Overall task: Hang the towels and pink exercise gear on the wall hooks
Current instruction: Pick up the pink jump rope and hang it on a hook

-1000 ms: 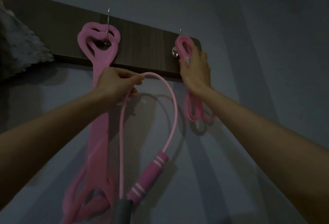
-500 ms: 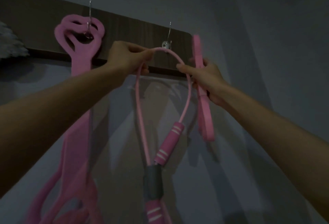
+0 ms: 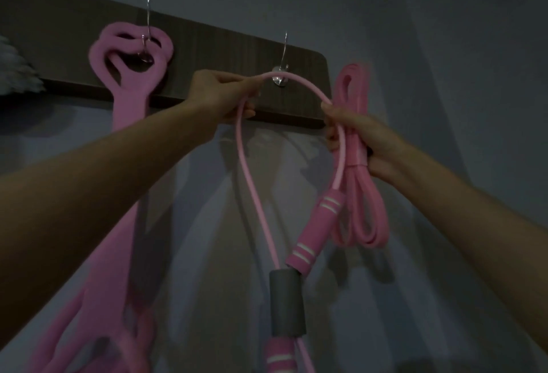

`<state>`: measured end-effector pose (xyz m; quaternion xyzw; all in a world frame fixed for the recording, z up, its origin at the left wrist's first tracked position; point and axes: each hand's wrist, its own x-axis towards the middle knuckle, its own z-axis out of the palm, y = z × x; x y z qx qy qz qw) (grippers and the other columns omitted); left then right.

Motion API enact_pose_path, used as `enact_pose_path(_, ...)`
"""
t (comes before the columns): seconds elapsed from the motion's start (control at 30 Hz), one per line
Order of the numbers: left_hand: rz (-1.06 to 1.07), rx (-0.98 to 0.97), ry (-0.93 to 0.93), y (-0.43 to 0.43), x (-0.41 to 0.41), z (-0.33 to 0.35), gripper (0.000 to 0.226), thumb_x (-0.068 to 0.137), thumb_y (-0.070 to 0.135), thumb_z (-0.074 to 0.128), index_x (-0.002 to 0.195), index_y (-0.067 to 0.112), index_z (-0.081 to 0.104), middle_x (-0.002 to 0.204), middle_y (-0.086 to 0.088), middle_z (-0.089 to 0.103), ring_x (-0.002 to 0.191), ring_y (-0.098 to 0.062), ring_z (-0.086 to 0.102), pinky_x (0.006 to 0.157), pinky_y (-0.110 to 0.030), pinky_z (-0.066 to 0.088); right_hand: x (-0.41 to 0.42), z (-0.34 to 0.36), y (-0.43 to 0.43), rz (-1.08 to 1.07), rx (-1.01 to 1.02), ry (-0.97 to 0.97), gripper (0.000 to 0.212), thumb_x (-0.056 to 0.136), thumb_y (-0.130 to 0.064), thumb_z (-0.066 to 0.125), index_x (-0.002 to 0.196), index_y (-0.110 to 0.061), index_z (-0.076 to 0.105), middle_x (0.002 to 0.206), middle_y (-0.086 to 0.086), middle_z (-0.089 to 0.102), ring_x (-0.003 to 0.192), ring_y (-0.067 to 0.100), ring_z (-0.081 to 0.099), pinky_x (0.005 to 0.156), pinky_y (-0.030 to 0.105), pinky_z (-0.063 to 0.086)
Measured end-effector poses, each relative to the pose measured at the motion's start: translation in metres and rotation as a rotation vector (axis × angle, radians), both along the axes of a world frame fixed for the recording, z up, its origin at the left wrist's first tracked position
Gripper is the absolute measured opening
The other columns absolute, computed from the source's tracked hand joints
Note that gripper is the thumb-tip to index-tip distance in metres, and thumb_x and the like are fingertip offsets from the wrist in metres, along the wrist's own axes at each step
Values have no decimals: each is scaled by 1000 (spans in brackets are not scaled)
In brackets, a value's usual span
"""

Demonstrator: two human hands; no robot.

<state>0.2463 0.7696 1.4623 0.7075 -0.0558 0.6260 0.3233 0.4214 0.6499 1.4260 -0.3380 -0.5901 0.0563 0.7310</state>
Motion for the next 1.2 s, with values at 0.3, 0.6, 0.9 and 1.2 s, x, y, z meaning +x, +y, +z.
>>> enact_pose_path(0.3,16,-1,-38,7,1,22,14,85,17,67,89,4,67,75,-4,64,44,-2,58,51,-13,53,6,18,13,107,60,68,11,82,-7,63,92,-13,62,65,-4,69,54,4,62,53,15,51)
enact_pose_path(0.6,203,49,-141,-1,12,77,16,82,28,70,70,19,65,78,1,65,62,-10,57,50,-20,49,-2,94,29,-32,240,154,10,78,-6,67,87,-5,62,58,3,59,46,10,57,43,18,46)
enact_pose_path(0.9,485,243,-283,19,28,87,24,81,32,70,97,14,73,89,2,70,81,-7,65,75,-20,54,3,125,43,-306,226,227,35,73,2,64,107,-1,57,56,4,55,33,6,54,34,14,40)
enact_pose_path(1.2,712,527,-293,38,29,57,28,83,37,66,105,20,72,108,-1,70,97,-12,60,87,-26,47,19,90,35,-730,163,67,40,73,-15,71,107,2,61,95,16,68,74,22,66,52,27,51)
